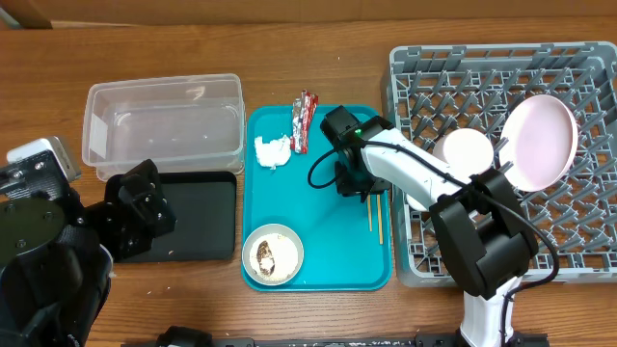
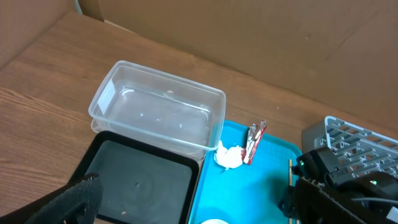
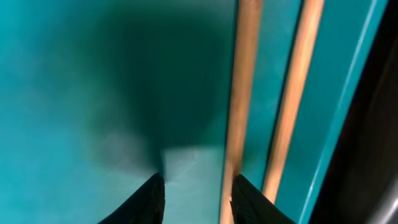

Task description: Sort waste into correct bins and load items into the dishwasher

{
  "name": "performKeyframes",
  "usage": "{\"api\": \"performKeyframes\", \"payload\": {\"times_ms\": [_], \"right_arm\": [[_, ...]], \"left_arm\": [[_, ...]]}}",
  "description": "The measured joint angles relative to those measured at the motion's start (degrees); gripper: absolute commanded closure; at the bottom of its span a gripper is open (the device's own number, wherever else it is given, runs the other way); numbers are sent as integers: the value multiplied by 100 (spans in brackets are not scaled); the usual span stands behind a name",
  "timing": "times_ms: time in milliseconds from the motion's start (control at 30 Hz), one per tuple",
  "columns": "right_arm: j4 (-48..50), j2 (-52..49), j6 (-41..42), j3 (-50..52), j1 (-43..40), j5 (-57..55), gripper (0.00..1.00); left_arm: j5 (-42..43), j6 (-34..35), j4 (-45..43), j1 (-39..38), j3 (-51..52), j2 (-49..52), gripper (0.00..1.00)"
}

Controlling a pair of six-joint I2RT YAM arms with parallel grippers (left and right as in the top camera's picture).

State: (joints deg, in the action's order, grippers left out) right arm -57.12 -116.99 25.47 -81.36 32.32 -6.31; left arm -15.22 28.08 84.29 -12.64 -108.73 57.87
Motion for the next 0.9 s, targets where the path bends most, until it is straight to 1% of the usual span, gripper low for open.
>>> {"api": "performKeyframes", "payload": {"times_ms": [133,200,233,300,367,567,767,900], "right_arm": [[7,-52,-4,0,-2,-31,64],[4,-52,-9,0,-2,-39,67],[7,-52,-17,0,-4,-42,72],[33,-55,-55,0,-4,-52,87],[107,-61,-72,0,-2,-50,96],[229,-61,-310,-2,-7,376,96],[-57,-13,-302,-42,-4,656,96],[-260,448,-304,-188,-2,647,96]], "left_arm": [[-2,0,-2,0,0,0,0],[-2,0,-2,0,0,0,0],[0,0,-2,0,0,0,0],[-2,0,-2,0,0,0,0],[-2,0,-2,0,0,0,0],[-2,0,0,0,0,0,0],[-2,0,-2,0,0,0,0],[-2,0,-2,0,0,0,0]]}}
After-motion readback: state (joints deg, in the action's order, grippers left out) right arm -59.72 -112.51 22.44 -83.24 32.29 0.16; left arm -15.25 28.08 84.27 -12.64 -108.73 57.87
